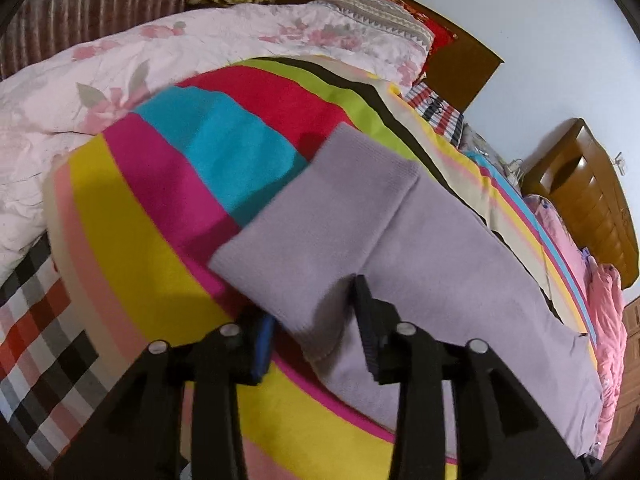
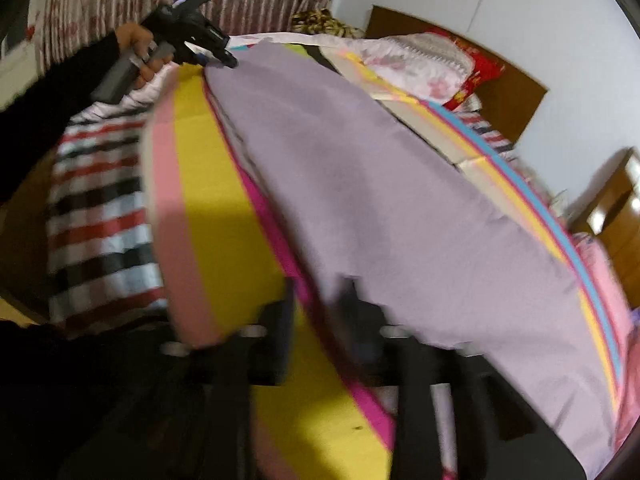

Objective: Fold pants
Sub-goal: 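Open both tools and release the folded pants onto the bed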

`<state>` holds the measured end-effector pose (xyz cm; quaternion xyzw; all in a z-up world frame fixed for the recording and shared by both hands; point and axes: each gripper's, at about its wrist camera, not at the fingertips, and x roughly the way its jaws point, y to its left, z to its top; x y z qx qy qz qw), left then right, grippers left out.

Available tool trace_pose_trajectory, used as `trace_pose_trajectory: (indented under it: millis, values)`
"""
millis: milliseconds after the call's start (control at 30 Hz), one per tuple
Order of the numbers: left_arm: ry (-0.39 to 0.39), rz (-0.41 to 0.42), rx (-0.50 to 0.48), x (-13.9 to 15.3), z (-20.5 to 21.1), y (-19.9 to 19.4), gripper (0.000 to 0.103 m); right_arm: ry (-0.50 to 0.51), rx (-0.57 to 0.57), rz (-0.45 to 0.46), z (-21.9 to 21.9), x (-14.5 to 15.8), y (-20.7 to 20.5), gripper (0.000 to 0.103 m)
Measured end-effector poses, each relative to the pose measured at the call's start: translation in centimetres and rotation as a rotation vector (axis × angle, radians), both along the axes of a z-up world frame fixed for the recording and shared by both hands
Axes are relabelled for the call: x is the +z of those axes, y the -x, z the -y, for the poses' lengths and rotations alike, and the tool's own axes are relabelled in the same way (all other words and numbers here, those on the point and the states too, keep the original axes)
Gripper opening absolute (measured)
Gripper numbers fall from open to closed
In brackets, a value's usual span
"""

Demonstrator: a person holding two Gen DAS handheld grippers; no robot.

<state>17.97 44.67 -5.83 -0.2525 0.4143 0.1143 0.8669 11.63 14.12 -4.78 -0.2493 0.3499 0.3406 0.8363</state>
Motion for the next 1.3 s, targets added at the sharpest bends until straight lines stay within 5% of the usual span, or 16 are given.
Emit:
trace_pose_trajectory:
  millis: [100,200,267,400,600,700,833,1000,1167,1300]
  values:
    - [0.013,0.028,0.002,-0.2,-0.1,0.6,0.037,-0.137,0.068,-0.028,-0.6,2.2,0.1,0.054]
    - [0.047,0.057,0.04,-0.2,-0.4,1.3,0.039,-0.169,0.12,0.027,-3.6,3.6,-1.1,0.054]
    - [0.066,0.082,0.076,0.1,-0.5,2.0,0.05,-0.167,0.151,0.026,-5.8,3.3,-2.1,0.054]
    - [0.076,0.08,0.091,-0.1,-0.7,2.4,0.054,-0.145,0.147,-0.172,-9.5,-0.2,-5.0,0.057]
    - [-0.152,0.096,0.16,2.4,0.2,3.5,0.066,-0.217,0.206,-0.221,-8.8,0.8,-4.4,0.056]
    - [-0.153,0.18,0.078,4.7,2.7,2.6,0.077,-0.232,0.144,-0.222,-8.1,1.0,-5.4,0.056]
    - [-0.115,0.169,-0.146,5.3,8.9,-0.8,0.082,-0.235,0.067,-0.218,-6.9,1.5,-7.1,0.057]
    - [-0.099,0.1,-0.363,3.2,16.9,-3.1,0.084,-0.183,-0.06,-0.088,-2.8,2.9,-7.0,0.076]
    - [-0.235,-0.013,-0.387,0.3,19.8,-4.0,0.092,-0.135,-0.233,-0.08,3.1,2.3,-7.1,0.077]
    - [-0.242,-0.02,-0.339,1.8,19.4,-3.8,0.09,-0.19,-0.381,-0.09,9.2,1.9,-5.8,0.077]
